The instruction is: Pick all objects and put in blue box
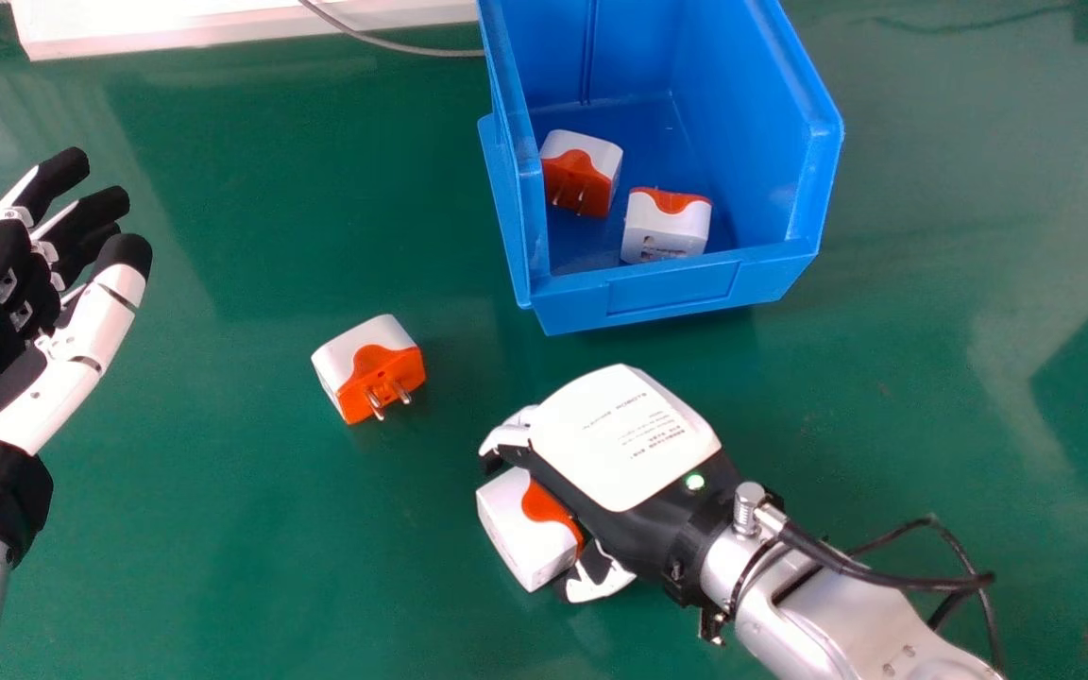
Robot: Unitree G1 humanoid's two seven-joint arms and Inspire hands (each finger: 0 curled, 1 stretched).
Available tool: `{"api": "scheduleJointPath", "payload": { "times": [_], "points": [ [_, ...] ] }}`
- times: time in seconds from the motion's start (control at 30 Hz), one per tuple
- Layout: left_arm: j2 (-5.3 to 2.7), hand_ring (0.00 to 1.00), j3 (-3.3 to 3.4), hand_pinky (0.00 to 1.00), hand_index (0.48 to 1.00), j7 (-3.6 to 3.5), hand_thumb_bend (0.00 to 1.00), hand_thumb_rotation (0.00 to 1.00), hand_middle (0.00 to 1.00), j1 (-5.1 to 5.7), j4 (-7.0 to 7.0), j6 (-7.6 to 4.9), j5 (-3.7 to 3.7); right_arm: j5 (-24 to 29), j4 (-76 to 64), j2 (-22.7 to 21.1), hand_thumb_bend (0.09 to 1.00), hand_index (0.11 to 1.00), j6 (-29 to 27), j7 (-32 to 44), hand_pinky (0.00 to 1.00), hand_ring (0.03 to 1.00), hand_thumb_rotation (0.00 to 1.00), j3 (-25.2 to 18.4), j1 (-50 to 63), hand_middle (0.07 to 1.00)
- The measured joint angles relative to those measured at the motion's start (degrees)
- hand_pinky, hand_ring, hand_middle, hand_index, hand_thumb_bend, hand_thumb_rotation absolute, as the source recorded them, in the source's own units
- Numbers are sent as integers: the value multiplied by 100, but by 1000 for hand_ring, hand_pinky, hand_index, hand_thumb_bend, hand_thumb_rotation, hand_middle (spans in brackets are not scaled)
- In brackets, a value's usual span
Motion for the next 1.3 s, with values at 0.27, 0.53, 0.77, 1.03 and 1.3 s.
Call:
{"api": "scheduleJointPath", "payload": {
  "times": [0.27, 0.53, 0.77, 1.03, 1.3],
  "points": [
    [-37, 889, -2, 831, 892, 1, 355, 402, 859, 2, -74, 24, 0, -201, 218, 19, 465, 577, -17, -656, 479, 571, 28, 139, -5, 620],
    [-38, 885, -2, 827, 890, 12, 351, 407, 856, 1, -161, 120, 2, -20, 355, 77, 490, 521, -32, -939, 404, 480, 11, 118, -4, 553],
    [-38, 886, -2, 827, 889, 14, 353, 413, 856, 0, -167, 142, 6, 155, 381, 100, 495, 495, -16, -960, 407, 446, 5, 71, -4, 532],
    [-38, 886, -1, 827, 888, 14, 358, 425, 856, -7, -171, 142, 7, 192, 354, 144, 499, 485, 119, -875, 391, 429, 2, 74, 1, 516],
    [-37, 886, 0, 827, 887, 4, 364, 432, 857, -13, -154, 139, 11, 149, 257, 192, 499, 486, 267, -879, 368, 415, 0, 88, 78, 512]
  ]
}}
